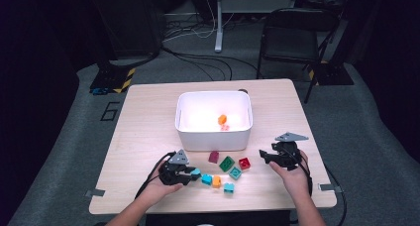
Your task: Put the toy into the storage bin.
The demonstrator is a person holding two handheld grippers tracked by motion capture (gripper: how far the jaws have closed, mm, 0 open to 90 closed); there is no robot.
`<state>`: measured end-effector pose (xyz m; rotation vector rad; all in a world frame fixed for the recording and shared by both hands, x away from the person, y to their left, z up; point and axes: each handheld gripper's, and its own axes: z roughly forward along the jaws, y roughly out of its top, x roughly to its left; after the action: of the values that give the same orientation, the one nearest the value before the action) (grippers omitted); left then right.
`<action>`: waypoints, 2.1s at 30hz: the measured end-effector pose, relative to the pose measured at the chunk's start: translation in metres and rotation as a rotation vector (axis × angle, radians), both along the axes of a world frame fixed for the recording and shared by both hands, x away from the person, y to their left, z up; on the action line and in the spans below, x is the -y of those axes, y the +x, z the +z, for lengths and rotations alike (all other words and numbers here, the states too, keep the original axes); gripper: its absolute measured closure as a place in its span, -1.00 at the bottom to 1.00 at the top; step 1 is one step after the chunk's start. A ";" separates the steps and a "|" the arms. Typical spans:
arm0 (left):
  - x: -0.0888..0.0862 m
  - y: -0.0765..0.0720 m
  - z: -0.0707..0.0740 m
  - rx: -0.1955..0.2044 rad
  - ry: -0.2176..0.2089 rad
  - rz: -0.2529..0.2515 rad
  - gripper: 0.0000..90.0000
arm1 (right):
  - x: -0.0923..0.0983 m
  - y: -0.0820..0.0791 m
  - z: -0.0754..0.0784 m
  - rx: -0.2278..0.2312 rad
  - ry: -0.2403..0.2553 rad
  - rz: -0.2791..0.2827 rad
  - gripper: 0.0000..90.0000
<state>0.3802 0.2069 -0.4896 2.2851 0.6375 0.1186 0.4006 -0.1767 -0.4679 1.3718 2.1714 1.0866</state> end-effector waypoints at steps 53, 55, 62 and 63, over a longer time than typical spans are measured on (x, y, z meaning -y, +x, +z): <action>0.039 0.063 0.147 0.046 -0.071 -0.065 0.49 | 0.003 0.001 -0.002 -0.005 -0.001 -0.001 -0.13; 0.043 0.072 0.151 0.050 -0.077 -0.064 0.49 | 0.003 0.001 -0.002 -0.007 0.001 -0.003 -0.13; 0.053 0.095 0.154 0.067 -0.074 -0.065 0.49 | 0.004 0.001 -0.002 -0.006 0.001 -0.004 -0.13; 0.055 0.098 0.154 0.064 -0.077 -0.062 0.49 | 0.004 0.001 -0.002 -0.005 0.000 -0.004 -0.13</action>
<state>0.4785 0.1523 -0.3356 2.2150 0.5293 0.1348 0.4021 -0.1805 -0.4697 1.3803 2.1710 1.0832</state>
